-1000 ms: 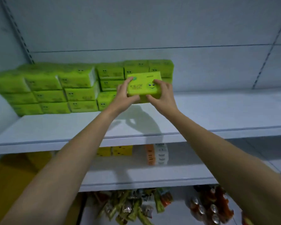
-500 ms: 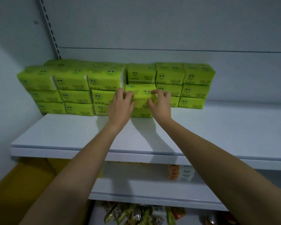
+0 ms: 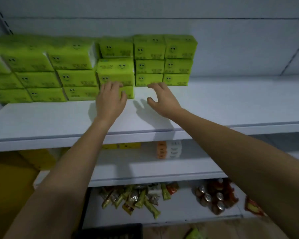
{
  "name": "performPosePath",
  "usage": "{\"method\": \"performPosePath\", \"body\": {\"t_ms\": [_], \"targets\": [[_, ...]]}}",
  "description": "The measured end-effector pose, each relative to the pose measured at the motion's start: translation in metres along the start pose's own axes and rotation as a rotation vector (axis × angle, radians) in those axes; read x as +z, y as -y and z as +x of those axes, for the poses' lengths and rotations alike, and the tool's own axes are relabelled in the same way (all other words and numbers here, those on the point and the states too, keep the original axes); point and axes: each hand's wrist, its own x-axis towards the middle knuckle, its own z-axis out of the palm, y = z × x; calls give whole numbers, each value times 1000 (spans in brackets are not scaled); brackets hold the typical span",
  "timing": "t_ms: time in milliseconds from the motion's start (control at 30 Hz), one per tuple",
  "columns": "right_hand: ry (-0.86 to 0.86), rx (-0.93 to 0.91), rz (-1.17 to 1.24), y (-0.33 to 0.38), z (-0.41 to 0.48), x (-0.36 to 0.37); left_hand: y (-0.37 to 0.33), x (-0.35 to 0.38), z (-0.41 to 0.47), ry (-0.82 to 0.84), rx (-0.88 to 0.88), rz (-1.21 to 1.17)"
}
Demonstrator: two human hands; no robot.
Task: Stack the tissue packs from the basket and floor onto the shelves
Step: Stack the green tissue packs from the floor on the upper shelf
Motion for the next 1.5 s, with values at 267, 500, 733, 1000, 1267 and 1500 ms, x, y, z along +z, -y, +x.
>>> {"method": "performPosePath", "body": {"t_ms": [267,500,733,1000,1267,1500], "targets": [[-78,117,-115,-95,-120,-57,-129,37,-61,255,219,-85],[-203,357,-193,-204,-288,-133,-316,92,-142,445,505,-276],[-193,734,-186,-296,-473,-161,-457,164,-271,704,642,-411],[-179,1197,-16,-352,-638,-119,-534,245,-424,1183,738,-404],[-273,1631,217,-432,-771,4,-538,383,-589,1575,750,-329],[-142,1766,317,-549,-906,202,-473,565,-790,1790,658,-208]]}}
